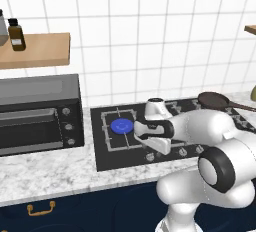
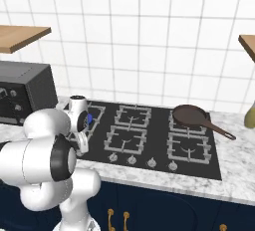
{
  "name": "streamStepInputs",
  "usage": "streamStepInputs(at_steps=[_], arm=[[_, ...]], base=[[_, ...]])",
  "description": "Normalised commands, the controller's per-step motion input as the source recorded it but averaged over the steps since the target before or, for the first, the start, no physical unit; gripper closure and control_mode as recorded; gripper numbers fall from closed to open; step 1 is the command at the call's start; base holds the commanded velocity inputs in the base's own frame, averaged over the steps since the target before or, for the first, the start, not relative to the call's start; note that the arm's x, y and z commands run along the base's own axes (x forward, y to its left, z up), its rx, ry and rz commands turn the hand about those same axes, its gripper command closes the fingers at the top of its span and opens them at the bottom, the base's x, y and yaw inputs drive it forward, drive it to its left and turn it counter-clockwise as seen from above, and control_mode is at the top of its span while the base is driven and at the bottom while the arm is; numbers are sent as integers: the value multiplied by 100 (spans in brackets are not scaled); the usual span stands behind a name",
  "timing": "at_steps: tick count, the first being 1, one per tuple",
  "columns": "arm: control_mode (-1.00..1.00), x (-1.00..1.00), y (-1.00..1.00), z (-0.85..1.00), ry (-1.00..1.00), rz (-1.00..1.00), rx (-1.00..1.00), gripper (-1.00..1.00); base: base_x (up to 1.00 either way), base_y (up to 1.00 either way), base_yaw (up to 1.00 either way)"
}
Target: Turn off the left burner of the stove.
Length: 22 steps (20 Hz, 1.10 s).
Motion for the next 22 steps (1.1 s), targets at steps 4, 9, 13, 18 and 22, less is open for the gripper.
streamStepInputs(at_steps=[4,9,13,18,22], arm=[[-100,-60,0,-20,-1,0,0,-100],[-100,-51,0,-19,0,0,0,-100],[-100,7,1,-11,0,0,0,-100],[-100,38,0,-1,0,0,0,-100],[-100,31,1,-1,0,0,0,-100]], base=[[0,0,0],[0,0,0],[0,0,0],[0,0,0],[0,0,0]])
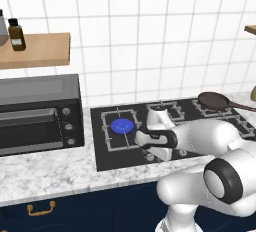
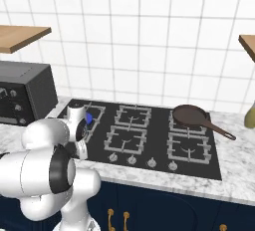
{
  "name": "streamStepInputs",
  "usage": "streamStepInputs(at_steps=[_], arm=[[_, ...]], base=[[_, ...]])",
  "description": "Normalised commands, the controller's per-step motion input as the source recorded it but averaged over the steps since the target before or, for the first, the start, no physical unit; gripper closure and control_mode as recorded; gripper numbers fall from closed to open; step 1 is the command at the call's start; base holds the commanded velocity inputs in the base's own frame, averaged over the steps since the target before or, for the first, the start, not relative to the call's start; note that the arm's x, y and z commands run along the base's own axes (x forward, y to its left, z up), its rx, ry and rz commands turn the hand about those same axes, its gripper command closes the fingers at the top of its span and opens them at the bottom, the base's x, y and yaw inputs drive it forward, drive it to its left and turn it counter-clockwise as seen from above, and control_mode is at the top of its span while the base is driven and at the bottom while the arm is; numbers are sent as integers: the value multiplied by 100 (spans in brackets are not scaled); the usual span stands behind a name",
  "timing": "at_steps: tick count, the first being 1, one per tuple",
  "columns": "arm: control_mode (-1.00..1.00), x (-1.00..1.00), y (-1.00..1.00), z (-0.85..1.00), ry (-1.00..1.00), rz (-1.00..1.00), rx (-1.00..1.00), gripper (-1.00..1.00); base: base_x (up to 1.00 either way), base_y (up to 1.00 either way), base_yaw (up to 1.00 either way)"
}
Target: Turn off the left burner of the stove.
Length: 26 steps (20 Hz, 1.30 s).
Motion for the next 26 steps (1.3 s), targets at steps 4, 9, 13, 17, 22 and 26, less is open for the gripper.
streamStepInputs(at_steps=[4,9,13,17,22,26], arm=[[-100,19,9,-11,0,0,0,-100],[-100,-1,12,-39,0,0,-4,100],[-100,-10,0,-28,0,0,0,100],[-100,-30,-5,-24,-1,-2,0,100],[-100,-48,-13,-22,-1,-5,0,100],[-100,-31,-12,-13,-1,-4,0,100]], base=[[0,0,0],[0,0,0],[0,0,0],[0,0,0],[0,0,0],[0,0,0]])
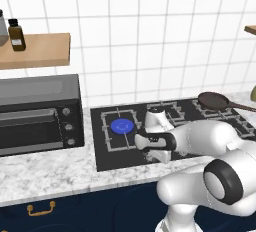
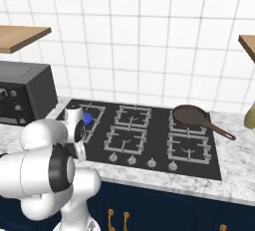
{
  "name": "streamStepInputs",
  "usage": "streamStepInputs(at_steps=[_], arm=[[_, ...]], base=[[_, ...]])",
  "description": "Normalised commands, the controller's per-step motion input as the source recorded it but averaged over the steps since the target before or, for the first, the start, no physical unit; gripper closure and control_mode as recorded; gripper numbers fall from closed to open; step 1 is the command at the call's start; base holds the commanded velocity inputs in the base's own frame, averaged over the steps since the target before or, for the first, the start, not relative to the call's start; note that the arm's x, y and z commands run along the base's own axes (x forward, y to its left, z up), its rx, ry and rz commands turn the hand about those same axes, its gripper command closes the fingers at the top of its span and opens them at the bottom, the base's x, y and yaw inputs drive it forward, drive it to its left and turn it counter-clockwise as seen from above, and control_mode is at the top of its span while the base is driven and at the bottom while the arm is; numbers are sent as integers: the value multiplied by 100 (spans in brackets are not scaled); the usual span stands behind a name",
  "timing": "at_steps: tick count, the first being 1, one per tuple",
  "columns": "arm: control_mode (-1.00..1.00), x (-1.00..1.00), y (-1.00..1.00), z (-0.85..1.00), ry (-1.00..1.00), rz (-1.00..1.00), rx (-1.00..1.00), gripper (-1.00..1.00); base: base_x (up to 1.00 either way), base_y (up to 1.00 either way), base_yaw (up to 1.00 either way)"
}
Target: Turn off the left burner of the stove.
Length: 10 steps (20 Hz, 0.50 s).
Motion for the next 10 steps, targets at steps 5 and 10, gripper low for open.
streamStepInputs(at_steps=[5,10], arm=[[-100,0,0,-8,0,-20,0,100],[-100,-4,0,-16,0,-42,0,100]], base=[[0,0,0],[0,0,0]])
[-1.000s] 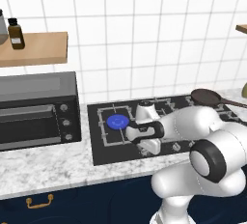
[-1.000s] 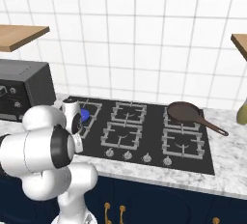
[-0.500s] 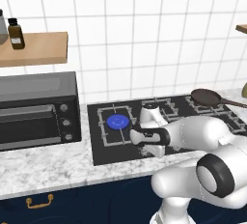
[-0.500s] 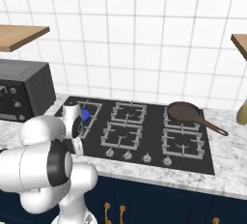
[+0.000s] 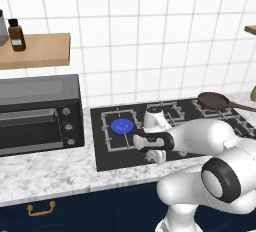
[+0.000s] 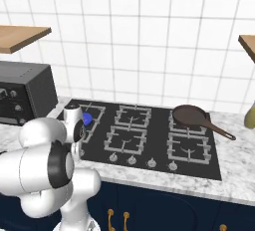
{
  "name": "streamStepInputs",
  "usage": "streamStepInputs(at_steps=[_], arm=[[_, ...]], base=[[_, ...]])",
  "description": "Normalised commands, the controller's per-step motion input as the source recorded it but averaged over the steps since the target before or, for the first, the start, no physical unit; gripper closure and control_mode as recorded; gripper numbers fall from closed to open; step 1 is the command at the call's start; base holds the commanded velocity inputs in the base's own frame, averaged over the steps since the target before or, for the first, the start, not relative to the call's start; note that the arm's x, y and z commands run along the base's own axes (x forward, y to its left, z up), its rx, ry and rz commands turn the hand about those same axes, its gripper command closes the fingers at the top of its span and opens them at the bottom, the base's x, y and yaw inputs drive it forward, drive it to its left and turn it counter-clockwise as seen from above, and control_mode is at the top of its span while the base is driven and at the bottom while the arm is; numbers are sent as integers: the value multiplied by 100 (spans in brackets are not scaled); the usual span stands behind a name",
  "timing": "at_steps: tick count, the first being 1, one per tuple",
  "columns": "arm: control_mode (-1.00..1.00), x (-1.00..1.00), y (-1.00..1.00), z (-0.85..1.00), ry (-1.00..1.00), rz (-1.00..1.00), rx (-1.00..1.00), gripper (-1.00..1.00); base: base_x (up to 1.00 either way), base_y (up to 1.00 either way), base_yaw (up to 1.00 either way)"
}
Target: Turn off the left burner of the stove.
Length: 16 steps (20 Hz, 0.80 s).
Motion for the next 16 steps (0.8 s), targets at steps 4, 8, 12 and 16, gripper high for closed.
streamStepInputs(at_steps=[4,8,12,16], arm=[[-100,-18,0,-18,0,-50,0,100],[-100,-18,0,-18,0,-53,0,100],[-100,-19,0,-21,0,-51,1,100],[-100,-21,-1,-22,0,-48,1,100]], base=[[0,0,0],[0,0,0],[0,0,0],[0,0,0]])
